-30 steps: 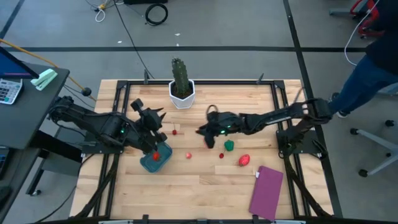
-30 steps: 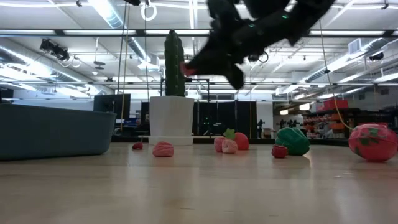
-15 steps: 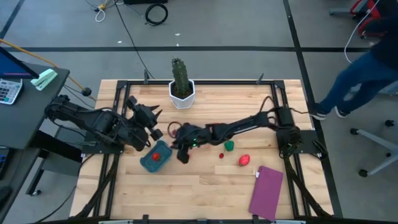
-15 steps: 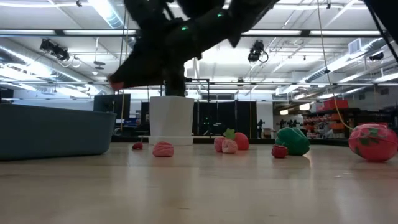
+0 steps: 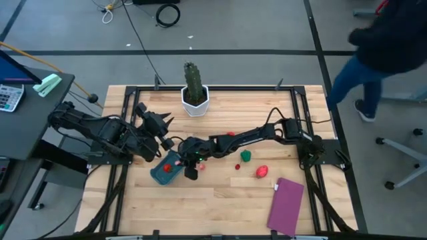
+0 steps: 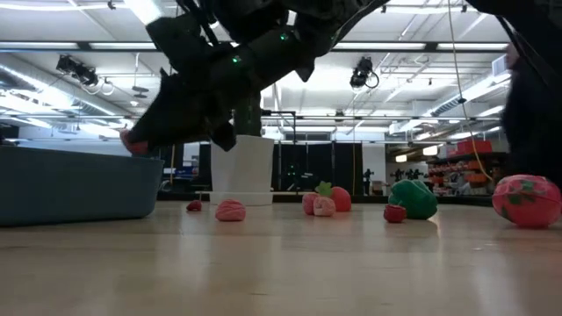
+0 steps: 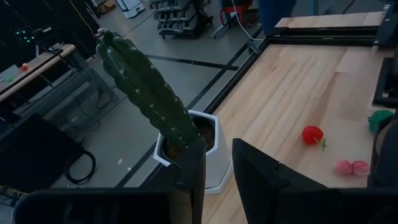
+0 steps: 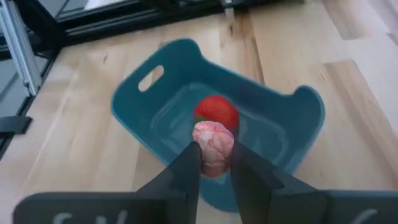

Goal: Pick and placing Produce into tupperware
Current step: Put the top right pink peach into the blue bin, then put the left red cherry into the blue bin

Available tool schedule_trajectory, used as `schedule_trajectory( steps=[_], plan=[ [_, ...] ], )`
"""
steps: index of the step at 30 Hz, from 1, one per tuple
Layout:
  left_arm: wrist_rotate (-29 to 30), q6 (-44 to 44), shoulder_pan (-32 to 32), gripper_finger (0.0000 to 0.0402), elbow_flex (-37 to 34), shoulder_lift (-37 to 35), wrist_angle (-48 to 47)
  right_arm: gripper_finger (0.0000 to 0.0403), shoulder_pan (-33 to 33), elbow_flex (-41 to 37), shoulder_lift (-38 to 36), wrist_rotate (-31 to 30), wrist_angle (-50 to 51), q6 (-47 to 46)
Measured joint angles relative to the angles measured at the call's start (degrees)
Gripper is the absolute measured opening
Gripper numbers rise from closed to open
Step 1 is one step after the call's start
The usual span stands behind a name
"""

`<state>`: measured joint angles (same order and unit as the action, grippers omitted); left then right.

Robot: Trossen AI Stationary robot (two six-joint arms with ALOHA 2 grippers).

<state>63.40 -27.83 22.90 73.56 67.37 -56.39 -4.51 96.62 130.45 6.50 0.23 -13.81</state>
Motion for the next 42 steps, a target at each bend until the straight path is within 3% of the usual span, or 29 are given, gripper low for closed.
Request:
schedule_trajectory(
  steps=[10,15,20,25,29,33,39,42],
  plan=[
    [0.00,-0.04,-0.02,0.0084,0.00,0.02,0.07,0.0166,0.00,-0.02,-0.30,-1.52,0.40,1.51],
    [-0.29,-0.04,0.00,0.0085,0.00,0.02,-0.19,0.0185,0.22,-0.02,-1.32,-4.01,1.03,1.82],
    [-4.71,-0.72,-0.63,0.0096,0.00,0.02,-2.91,0.0185,0.62,-0.04,-7.52,-4.14,11.72,3.01],
    [-10.68,-13.08,-3.60,0.0114,0.00,0.14,-11.88,0.0175,0.61,-0.02,-16.05,-5.28,30.21,3.42],
    [-10.80,-26.69,-5.79,0.0131,-1.09,0.11,-17.01,0.0165,-0.22,-0.02,-22.83,-12.65,44.24,2.37],
    [-13.46,-31.22,-7.45,0.0142,-4.23,0.04,-15.96,0.0156,-0.72,-0.04,-28.32,-20.44,53.64,-1.85],
    [-16.17,-30.21,-10.09,0.0142,-16.43,0.22,1.50,0.0154,-1.20,-4.72,-38.08,-36.77,57.90,-7.51],
    [-18.05,-28.52,-12.32,0.0135,-21.88,0.22,11.43,0.0154,-1.10,-8.78,-43.08,-41.88,57.75,-10.36]
  ],
)
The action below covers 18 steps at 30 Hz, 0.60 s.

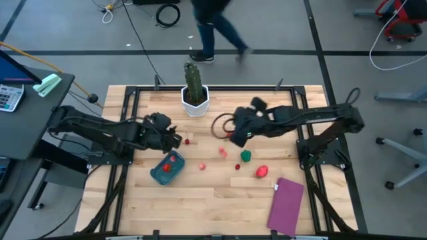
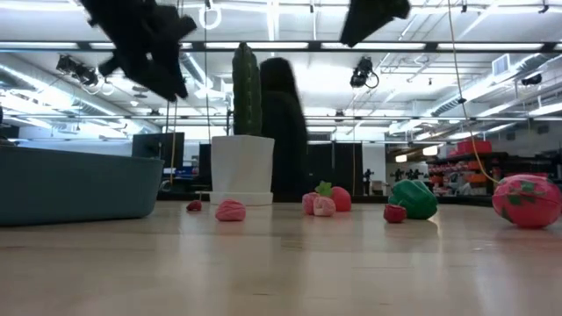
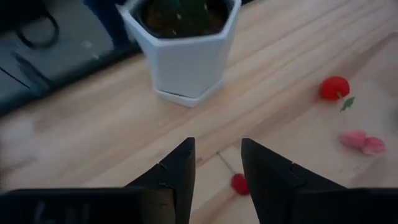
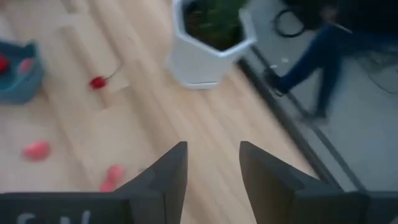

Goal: Pick and placing Produce into tupperware
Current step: Put the left red cherry into the blue bin

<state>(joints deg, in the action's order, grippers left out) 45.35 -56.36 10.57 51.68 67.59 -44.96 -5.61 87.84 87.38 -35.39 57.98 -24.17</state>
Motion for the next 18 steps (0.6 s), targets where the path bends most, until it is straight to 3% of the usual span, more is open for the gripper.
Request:
schedule_trajectory(
  steps=[7,13,18],
  plan=[
    [-15.25,3.22,-9.71,0.0124,-6.71,0.00,15.18,0.0151,0.25,-9.65,-9.68,-3.04,-0.88,-3.86],
    [-26.54,5.27,-19.08,0.0122,-6.71,-0.02,16.73,0.0151,0.35,-14.67,-13.75,-5.46,-1.18,-6.24],
    [-32.01,5.93,-21.80,0.0123,-6.73,2.56,16.92,0.0151,0.35,-17.20,-14.93,-5.59,-1.90,-6.23]
  ],
)
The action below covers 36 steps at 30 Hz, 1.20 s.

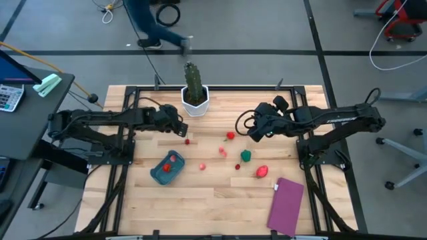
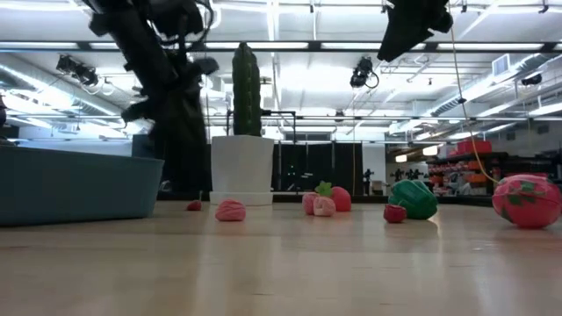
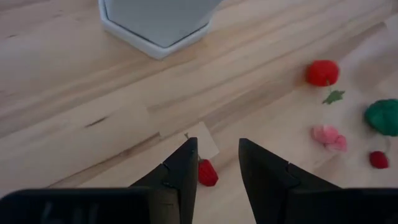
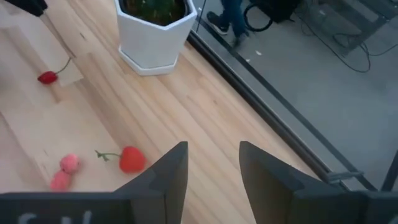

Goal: Pick and placing Produce into tupperware
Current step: Put the left red cherry into the blue bin

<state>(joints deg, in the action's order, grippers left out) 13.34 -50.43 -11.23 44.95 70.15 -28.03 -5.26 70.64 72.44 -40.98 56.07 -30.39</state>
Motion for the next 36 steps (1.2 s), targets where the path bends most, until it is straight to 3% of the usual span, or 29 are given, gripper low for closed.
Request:
schedule_trajectory(
  steps=[14,36],
  plan=[
    [-0.01,0.08,0.16,0.0122,0.00,16.73,7.10,0.0151,0.00,-0.31,0.52,-0.69,-0.61,0.52],
    [0.53,0.07,0.20,0.0115,0.02,18.42,7.67,0.0151,0.00,-0.31,0.57,-0.73,-0.61,-0.35]
  ],
)
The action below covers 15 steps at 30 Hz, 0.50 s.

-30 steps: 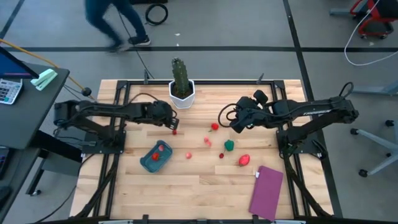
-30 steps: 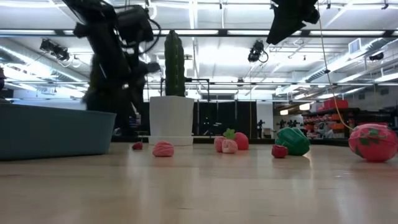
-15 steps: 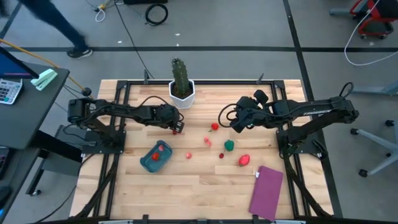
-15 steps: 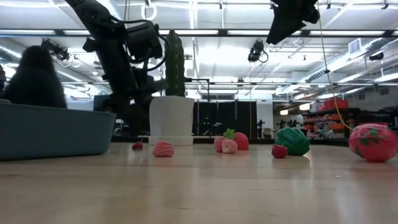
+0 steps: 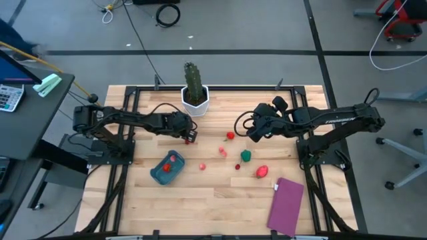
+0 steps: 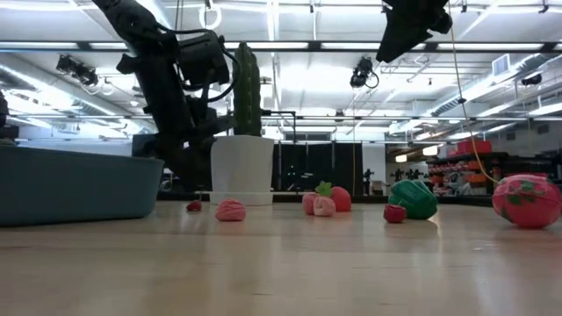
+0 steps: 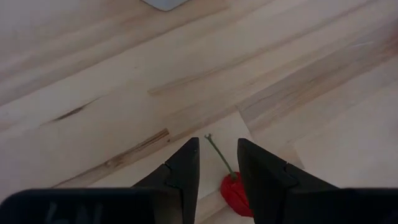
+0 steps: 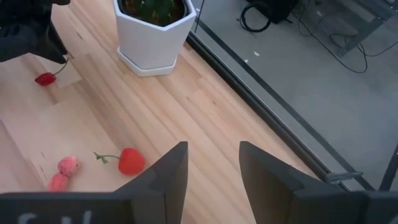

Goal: Pick and placing Produce into tupperware
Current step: Put the left red cherry into the blue bin

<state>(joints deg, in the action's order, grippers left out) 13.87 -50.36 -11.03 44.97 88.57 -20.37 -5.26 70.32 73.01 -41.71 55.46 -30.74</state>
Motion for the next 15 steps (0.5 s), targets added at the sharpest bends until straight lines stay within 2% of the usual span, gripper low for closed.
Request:
schedule_trajectory(
  steps=[15],
  plan=[
    [1.55,-1.06,1.03,0.0112,-0.09,4.14,2.41,0.0151,0.00,0.04,0.00,-0.11,0.02,-1.66]
  ],
)
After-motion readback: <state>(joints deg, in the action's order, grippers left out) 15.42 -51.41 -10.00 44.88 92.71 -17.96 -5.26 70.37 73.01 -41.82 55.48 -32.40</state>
